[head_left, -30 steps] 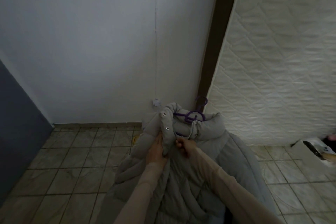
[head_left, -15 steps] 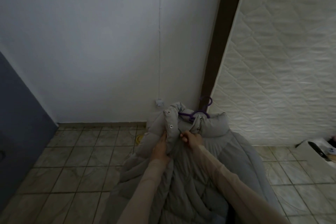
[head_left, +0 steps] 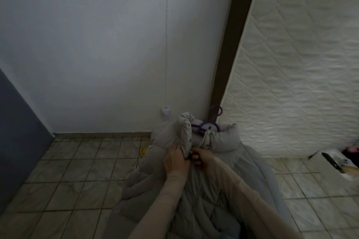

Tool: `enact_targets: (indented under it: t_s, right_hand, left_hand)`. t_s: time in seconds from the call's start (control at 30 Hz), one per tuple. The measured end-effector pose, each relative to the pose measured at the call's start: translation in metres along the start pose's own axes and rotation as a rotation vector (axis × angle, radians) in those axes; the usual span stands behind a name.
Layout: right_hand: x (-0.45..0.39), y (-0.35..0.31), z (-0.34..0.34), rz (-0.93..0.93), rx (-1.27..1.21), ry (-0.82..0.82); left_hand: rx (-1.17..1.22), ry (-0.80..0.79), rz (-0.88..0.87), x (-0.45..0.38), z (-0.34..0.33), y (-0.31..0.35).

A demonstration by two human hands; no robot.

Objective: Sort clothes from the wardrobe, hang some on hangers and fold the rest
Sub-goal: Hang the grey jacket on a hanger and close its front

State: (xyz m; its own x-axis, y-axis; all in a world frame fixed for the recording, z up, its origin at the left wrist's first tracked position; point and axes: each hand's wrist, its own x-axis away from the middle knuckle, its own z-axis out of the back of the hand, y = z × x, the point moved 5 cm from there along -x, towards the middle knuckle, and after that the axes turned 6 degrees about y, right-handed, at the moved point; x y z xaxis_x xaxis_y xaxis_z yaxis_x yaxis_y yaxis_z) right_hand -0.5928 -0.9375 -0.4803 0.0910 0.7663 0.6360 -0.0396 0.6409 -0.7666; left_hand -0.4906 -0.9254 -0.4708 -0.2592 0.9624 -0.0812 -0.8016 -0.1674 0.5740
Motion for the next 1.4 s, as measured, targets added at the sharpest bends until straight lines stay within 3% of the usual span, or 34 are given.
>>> enact_targets:
  t_s: [0.27,0.47,0.6,0.83,0.9,1.03,1.1,1.27,1.4]
  right_hand:
    - [0.000,-0.003,-0.004,0.082,-0.262,0.142]
    - [-0.004,-0.041,0.016,0.282,-0.058,0.252]
    - [-0.017,-0.064,0.028,0.340,0.145,0.204]
    - [-0.010,-0.041,0.030,0.416,-0.022,0.163]
    - [-0.005,-0.032,0.036,0.497,0.092,0.241]
    - [0.014,-0.017,0.051,0.598,0.568,0.471]
    - [0.024,-0.016,0.059,0.622,0.666,0.546]
    - [0.030,-0.014,0.069,0.743,0.719,0.632]
    - [0.028,-0.013,0.063,0.693,0.864,0.637]
  left_hand:
    - [0.118,-0.069,0.076,-0.003,-0.006,-0.008]
    - [0.184,-0.085,0.073,-0.006,-0.006,-0.014]
    - [0.191,-0.121,0.098,-0.010,-0.007,-0.016]
    - [0.133,-0.236,0.089,-0.017,-0.012,-0.021]
    - [0.149,-0.253,0.086,-0.018,-0.011,-0.021]
    - [0.260,-0.291,0.119,-0.017,-0.009,-0.019]
    - [0.308,-0.247,0.099,-0.012,-0.005,-0.015]
    - [0.382,0.096,-0.100,-0.002,0.016,0.000]
    - [0.341,0.140,-0.200,0.002,0.018,0.022]
